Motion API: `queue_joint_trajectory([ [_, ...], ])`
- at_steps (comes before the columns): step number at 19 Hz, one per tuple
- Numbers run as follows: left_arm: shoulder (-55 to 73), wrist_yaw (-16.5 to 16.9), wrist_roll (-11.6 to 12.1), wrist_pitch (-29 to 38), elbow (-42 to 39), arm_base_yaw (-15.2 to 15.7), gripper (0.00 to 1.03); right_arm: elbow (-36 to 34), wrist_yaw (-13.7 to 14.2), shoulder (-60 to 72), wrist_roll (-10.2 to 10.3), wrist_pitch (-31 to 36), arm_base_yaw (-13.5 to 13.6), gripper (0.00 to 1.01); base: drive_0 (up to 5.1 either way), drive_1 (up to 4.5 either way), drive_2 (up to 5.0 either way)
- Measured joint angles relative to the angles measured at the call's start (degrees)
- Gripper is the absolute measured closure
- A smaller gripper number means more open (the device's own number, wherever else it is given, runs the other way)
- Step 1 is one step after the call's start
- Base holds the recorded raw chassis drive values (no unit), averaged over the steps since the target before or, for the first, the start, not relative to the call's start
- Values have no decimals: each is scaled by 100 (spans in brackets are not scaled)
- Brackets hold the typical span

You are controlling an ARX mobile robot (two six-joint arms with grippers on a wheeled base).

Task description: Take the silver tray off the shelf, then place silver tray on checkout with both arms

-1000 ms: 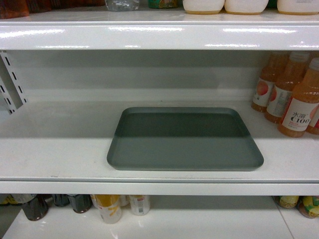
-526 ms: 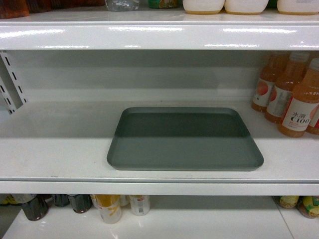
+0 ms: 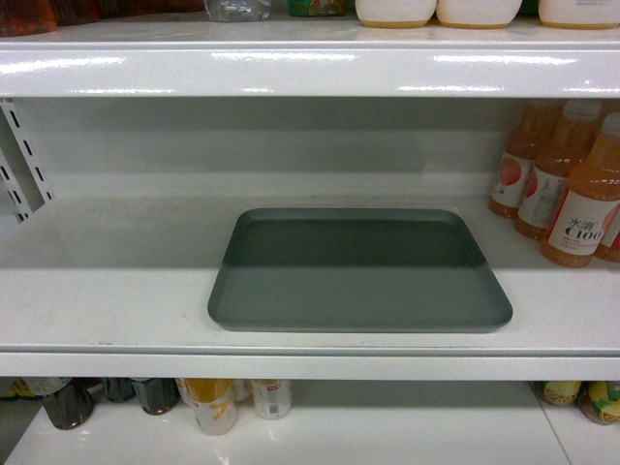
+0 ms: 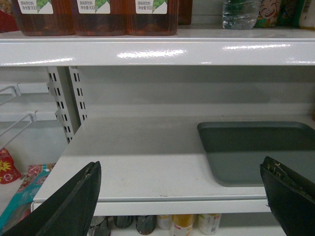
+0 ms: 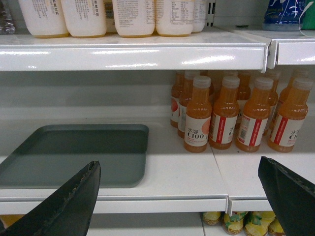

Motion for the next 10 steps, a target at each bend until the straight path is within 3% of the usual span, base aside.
queue_joint_trajectory([
  [6,0,0,0,0,0,0,5,0,0,0,0,0,0,3,0,0,0],
  [7,103,-243,-15,-452,114,-85,5,214,-57,238,-15,-737,46,3,0,0,0],
  [8,946,-1038,-125,-1438,610,-546,5,452,-149,1062,28,-1051,94,3,0,0,0],
  [9,1805,-1333,-175,-1471,874,-846,5,496,-267,1646,120,-813,114,3,0,0,0],
  [10,2583,-1408,-192,-1075,946,-1038,5,496,-365,2223,190,-433,125,3,0,0,0],
])
